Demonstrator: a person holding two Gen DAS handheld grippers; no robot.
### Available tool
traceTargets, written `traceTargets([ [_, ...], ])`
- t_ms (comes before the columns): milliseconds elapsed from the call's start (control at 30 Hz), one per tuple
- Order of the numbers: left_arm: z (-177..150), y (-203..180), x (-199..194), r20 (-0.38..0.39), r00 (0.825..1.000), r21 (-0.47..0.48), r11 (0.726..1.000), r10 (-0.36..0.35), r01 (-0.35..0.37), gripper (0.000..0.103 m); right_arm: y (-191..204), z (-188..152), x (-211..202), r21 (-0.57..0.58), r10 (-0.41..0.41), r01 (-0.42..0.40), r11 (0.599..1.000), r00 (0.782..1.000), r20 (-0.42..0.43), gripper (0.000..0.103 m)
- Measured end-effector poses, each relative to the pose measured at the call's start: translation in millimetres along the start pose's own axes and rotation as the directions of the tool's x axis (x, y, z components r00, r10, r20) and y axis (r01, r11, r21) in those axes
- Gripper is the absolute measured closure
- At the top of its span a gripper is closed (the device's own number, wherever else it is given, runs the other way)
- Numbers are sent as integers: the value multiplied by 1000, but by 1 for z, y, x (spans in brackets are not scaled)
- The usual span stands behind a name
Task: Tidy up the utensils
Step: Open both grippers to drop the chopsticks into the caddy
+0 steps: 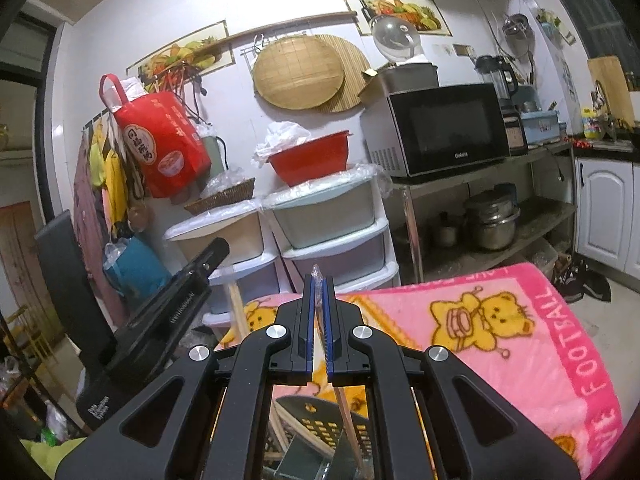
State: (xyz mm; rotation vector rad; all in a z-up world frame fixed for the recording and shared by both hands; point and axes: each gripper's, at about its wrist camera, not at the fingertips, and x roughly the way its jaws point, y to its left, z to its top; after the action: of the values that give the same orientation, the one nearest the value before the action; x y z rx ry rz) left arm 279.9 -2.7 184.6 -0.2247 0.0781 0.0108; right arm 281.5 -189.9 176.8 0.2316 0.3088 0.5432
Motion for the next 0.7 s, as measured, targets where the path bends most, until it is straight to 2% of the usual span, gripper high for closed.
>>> traceTargets([
  [133, -4, 2, -2, -23, 1000, -11, 1000, -13, 12, 91, -4, -7, 1, 13, -10, 11, 1000, 1000, -27, 98],
  [267, -8, 5, -5, -43, 999, -23, 1000, -21, 20, 90, -6, -13, 1, 22, -15, 16, 1000, 999, -46, 98],
  [333, -10, 6, -7, -52, 998, -23, 999, -24, 23, 86, -8, -16, 0, 29, -16, 18, 999, 998, -55, 98],
  [400, -12, 5, -9, -62, 998, -27, 999, -33, 32, 83, -9, -17, 0, 33, -18, 20, 999, 998, -62, 96],
  [467, -13, 5, -12, -73, 997, -26, 999, -38, 36, 81, -10, -19, -1, 38, -21, 23, 999, 998, -66, 90],
  [700, -15, 6, -19, -141, 988, -32, 998, -62, 58, 70, -15, -21, -11, 40, -33, 37, 999, 997, -74, 86],
])
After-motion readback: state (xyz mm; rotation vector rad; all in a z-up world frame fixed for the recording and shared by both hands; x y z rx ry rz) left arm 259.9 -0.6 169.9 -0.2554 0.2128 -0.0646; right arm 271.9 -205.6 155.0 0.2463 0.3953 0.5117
